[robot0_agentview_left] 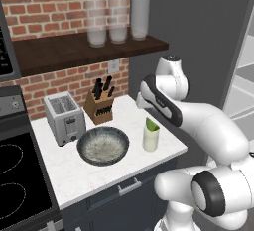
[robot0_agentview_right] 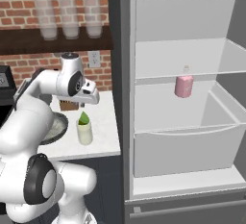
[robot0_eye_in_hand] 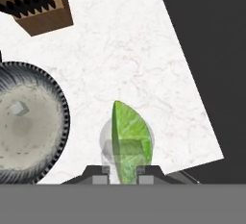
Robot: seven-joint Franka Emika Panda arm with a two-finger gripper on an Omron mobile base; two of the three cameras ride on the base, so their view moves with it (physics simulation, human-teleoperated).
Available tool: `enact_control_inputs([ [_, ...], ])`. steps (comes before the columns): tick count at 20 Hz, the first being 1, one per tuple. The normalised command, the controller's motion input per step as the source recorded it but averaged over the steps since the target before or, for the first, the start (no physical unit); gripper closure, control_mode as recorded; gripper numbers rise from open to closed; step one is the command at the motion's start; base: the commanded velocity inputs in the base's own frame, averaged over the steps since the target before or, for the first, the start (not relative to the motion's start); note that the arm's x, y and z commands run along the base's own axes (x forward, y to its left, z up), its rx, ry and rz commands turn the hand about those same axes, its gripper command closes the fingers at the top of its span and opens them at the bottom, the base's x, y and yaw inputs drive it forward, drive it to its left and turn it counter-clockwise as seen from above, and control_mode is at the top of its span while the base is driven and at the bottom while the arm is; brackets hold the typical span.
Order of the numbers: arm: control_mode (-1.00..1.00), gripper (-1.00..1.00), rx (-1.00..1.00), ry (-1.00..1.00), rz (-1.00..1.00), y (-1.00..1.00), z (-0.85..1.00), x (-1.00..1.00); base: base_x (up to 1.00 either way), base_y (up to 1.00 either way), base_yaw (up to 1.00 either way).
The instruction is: Grab a lemon wedge from the fridge and one ice cube from the ice bowl, and put them in the glass of lemonade.
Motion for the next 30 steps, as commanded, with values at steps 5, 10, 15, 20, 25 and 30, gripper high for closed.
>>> enact_control_inputs([
  [5,-1.0,1.0,0.0,0.0,0.0,0.0,-0.11,0.03,0.0,0.0,0.0],
  [10,-1.0,1.0,0.0,0.0,0.0,0.0,-0.11,0.1,0.0,0.0,0.0],
  [15,-1.0,1.0,0.0,0.0,0.0,0.0,-0.11,0.05,0.0,0.0,0.0],
  [20,-1.0,1.0,0.0,0.0,0.0,0.0,-0.13,0.0,0.0,0.0,0.0],
  [25,-1.0,1.0,0.0,0.0,0.0,0.0,-0.04,0.0,0.0,0.0,0.0],
  [30,-1.0,1.0,0.0,0.0,0.0,0.0,0.0,0.0,0.0,0.0,0.0],
])
